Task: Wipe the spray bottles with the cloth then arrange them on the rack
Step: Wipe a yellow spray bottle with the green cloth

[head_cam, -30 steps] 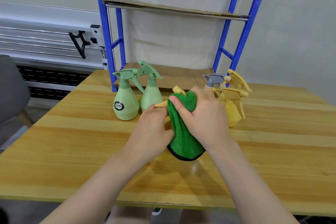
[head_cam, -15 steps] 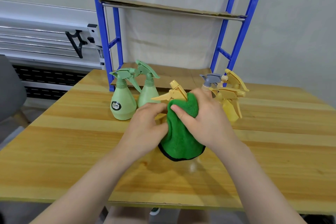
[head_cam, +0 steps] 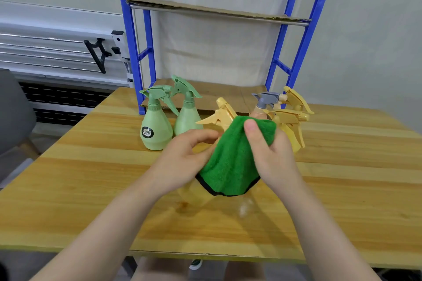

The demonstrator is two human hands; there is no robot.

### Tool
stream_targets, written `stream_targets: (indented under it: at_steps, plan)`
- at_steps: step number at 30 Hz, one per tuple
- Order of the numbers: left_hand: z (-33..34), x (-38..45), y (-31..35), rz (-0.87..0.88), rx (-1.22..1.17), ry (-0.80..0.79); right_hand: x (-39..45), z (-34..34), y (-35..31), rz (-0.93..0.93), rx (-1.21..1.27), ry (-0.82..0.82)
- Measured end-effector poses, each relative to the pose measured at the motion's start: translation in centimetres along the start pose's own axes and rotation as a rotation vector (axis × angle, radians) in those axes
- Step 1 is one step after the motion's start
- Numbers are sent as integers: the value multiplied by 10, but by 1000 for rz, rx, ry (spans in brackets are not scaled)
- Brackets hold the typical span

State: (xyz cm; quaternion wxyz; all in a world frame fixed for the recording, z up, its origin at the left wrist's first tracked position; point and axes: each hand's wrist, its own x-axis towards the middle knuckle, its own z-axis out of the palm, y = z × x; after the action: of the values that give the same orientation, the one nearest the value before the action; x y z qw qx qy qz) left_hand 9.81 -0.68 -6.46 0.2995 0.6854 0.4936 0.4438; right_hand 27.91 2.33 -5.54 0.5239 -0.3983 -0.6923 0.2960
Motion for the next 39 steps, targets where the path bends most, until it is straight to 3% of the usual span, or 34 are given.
stream_targets:
  at_steps: [4,7,13,17,20,24,28,32,35,39]
  plan:
    - [-17,-6,3,-18,-343,-113,-3,-13,-5,80,245,14]
    - [-27,-7,2,-24,-491,-205,3,-20,-5,85,245,25]
    - [-34,2,-3,-19,-660,-433,16,-16,-11,-21,205,27]
    - [-27,7,-4,-61,-734,-606,19,-6,-22,-6,226,-100]
    - [-23,10,-10,-88,-749,-649,20,3,-22,-30,163,-131]
    - [-21,10,-14,-123,-719,-610,20,9,-16,-112,95,-14]
    - [-17,13,-11,-92,-284,-399,22,8,-11,-226,-323,150]
    - [-4,11,-6,22,-99,-117,24,7,-16,-270,-573,253]
    - [2,10,-7,-25,-165,48,21,10,-19,-224,-438,262]
    - [1,7,-12,-14,-276,66,14,12,-18,34,-98,67]
